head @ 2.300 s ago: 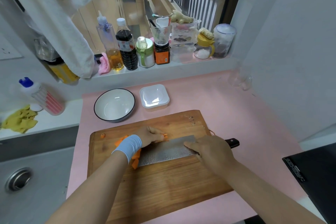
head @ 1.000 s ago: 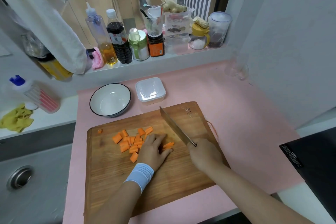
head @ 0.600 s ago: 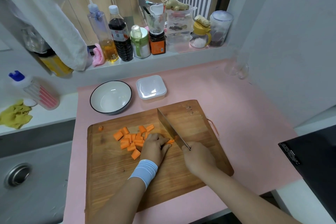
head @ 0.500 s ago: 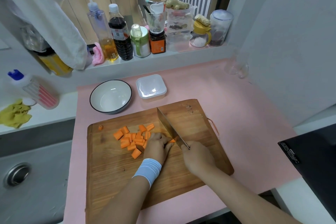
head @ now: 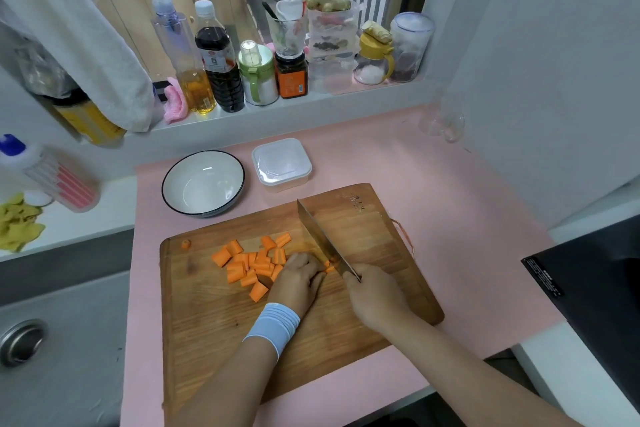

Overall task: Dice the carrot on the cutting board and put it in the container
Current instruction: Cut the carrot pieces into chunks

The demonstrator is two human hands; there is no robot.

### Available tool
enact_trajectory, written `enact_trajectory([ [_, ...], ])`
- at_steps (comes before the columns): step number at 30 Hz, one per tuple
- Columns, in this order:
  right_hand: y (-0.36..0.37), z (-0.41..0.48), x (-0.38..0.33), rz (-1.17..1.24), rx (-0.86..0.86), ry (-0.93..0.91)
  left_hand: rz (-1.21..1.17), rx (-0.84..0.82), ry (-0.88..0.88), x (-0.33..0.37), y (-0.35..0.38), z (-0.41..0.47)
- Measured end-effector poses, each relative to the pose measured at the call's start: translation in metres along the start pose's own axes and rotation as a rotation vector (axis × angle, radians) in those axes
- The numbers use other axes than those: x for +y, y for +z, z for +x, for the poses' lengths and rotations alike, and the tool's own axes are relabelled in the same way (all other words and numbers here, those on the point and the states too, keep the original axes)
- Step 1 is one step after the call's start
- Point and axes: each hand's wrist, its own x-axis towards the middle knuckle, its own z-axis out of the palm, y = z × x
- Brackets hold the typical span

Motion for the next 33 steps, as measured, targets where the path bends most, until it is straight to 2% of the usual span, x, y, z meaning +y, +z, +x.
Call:
enact_trajectory([
  [8, 0.002, -0.006, -0.008, -0.024, -0.003, -0.03, -0.017, 0.032, -0.019, -0.003, 0.003, -0.006],
  [19, 0.006, -0.031, -0.008, -0.166, 0.086, -0.067, -0.049, 0.039, -0.058, -0.002, 0.003, -0.004],
  [33, 0.013, -0.015, -0.01, -0.145, 0.026, -0.007, -0.064, 0.043, -0.042, -0.002, 0.003, -0.003],
])
